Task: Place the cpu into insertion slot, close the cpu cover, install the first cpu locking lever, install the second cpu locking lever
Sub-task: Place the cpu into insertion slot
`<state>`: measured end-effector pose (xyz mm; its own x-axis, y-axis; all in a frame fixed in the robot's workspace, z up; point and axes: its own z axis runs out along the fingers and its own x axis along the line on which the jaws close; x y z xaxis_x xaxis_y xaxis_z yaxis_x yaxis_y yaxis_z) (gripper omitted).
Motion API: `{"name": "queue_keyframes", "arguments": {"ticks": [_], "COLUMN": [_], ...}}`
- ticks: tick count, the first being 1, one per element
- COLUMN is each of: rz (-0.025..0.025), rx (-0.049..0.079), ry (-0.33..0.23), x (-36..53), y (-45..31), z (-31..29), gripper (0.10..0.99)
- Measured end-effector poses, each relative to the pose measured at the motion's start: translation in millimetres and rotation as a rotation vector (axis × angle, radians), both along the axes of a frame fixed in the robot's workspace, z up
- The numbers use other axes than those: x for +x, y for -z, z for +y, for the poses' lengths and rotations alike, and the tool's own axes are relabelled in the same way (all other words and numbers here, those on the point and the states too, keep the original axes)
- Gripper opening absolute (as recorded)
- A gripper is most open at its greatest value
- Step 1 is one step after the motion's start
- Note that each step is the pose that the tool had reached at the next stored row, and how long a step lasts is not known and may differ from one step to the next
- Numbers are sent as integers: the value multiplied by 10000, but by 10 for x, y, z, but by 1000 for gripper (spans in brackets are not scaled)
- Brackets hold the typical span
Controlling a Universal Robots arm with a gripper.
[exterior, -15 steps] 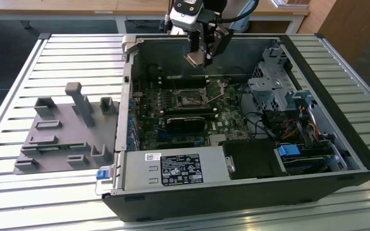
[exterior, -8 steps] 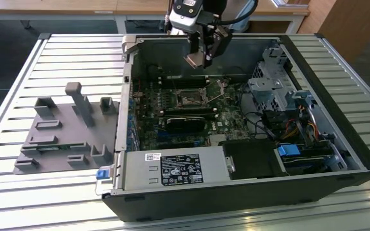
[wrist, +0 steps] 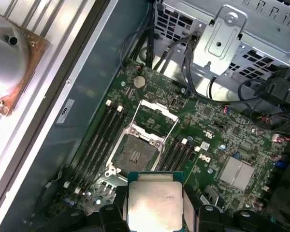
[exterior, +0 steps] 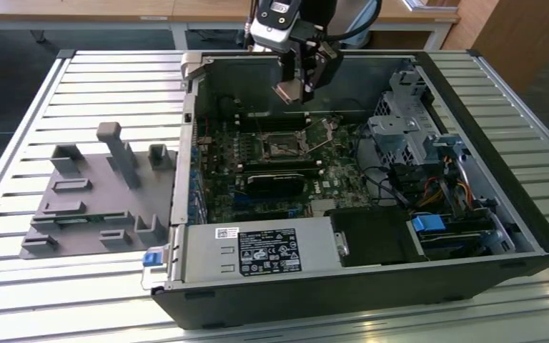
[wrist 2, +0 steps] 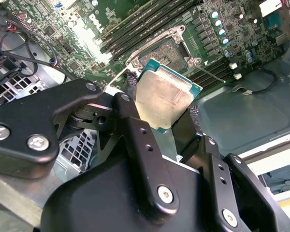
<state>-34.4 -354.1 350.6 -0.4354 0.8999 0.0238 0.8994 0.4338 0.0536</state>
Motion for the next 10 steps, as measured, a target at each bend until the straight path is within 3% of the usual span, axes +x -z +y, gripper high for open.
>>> {"name": "queue_keyframes", "arguments": {"ticks": [10], "rz": [7], "rx": [-2], "ry": [60], "x": [0], "y": [47], "z": [0], "gripper": [541]}}
